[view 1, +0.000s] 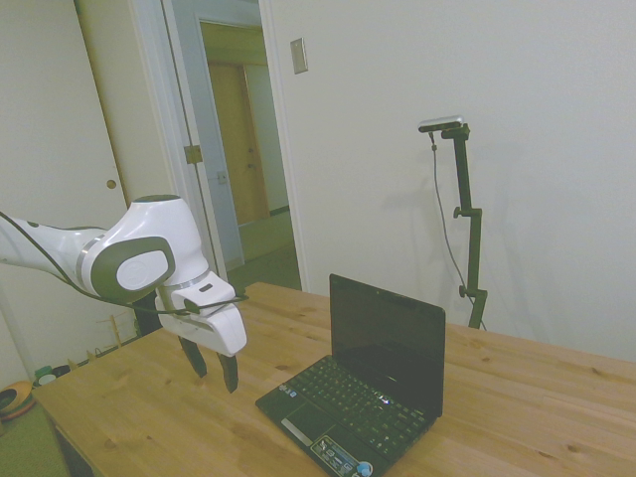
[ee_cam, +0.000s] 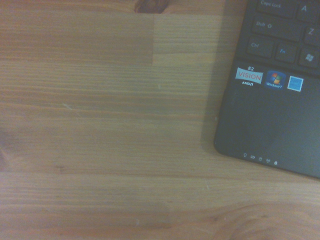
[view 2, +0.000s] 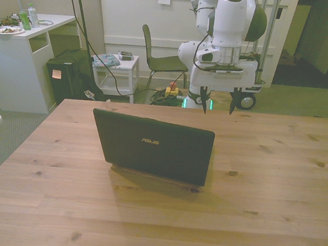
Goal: Close the laptop
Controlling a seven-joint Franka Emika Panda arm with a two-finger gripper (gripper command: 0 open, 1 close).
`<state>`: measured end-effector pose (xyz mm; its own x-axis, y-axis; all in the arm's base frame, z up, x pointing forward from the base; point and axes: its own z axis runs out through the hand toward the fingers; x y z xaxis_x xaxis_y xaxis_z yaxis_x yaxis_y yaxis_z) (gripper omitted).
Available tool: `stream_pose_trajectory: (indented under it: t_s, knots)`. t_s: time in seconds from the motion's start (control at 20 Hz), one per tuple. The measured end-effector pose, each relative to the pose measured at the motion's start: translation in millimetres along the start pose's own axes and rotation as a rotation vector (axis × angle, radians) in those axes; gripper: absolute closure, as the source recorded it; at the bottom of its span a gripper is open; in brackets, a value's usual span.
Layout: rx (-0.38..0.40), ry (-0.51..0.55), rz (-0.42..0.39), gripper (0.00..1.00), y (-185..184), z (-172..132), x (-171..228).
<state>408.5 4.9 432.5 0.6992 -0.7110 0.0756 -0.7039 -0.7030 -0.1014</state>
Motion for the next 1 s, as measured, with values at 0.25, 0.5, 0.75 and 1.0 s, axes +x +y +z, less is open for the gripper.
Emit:
stream_pose_trajectory:
  t_s: [0.25,0.5,0.75,1.0]
  knots:
    - [0.011,0.021,0.016,0.00,3.9,-11.9,10.5]
    - [0.010,0.131,0.097,0.00,34.0,-66.0,57.9]
    - [0.003,0.183,0.194,0.00,71.9,-109.3,96.6]
    - [0.010,0.255,0.293,0.00,102.7,-168.3,159.7]
